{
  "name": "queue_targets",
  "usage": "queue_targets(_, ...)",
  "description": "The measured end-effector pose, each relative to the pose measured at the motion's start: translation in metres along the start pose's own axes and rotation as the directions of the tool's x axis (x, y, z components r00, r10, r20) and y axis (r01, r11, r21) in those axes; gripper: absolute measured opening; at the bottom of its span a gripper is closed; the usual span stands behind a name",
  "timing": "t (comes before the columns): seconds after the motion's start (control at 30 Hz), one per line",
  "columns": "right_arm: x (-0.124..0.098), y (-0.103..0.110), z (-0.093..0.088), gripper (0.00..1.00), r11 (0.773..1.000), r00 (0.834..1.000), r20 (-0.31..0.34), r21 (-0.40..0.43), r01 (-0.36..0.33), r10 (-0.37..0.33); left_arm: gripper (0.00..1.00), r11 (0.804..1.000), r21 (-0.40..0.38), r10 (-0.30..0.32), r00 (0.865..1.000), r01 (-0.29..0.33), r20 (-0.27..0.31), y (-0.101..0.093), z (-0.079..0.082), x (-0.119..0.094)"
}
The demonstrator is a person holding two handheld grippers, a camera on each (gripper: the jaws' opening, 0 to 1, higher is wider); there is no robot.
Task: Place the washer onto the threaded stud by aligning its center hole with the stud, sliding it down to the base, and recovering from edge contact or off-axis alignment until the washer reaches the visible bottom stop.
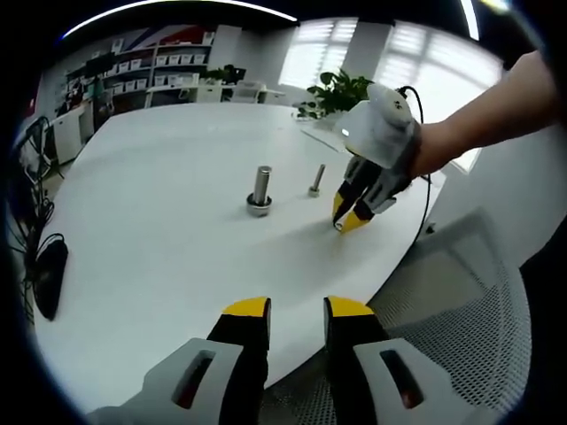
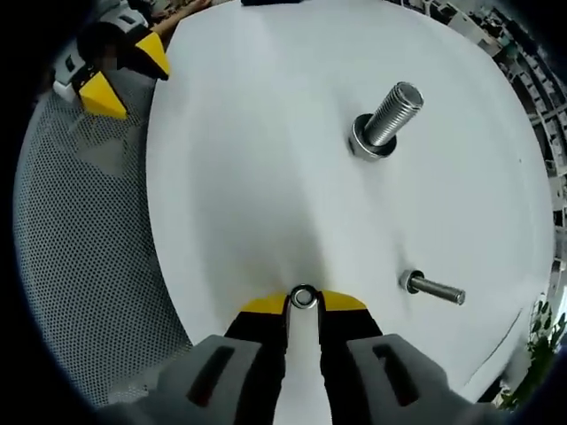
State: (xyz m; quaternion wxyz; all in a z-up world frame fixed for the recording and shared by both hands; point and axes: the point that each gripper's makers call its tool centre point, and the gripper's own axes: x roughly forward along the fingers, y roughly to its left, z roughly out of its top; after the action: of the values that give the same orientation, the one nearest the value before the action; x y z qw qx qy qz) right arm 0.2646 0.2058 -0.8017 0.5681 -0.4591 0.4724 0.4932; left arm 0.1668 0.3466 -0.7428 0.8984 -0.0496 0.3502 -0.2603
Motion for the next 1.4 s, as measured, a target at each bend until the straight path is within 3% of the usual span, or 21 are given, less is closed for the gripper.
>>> queue_targets(0.47, -0.001, -0.002, -0.001, 0.15, 0.991, 0.996, 0.09, 0.136, 0.012, -0.024, 0.22, 1.0, 0.003, -0.004, 1.0, 0.004, -0.002, -0.001, 0.0, 0.0)
queue_targets(1.03, -0.008, -0.002, -0.011, 0.14, 0.981, 0.995, 0.101, 0.191, -0.01, -0.009, 0.22, 1.0, -0.001, -0.001, 1.0, 0.001, 0.005, 0.0, 0.001, -0.001)
queue_targets(1.4, -0.029, -0.026, -0.011, 0.14, 0.984, 0.993, 0.113, 0.177, 0.026, -0.047, 0.22, 1.0, 0.003, -0.007, 1.0, 0.007, 0.008, -0.002, 0.001, -0.001)
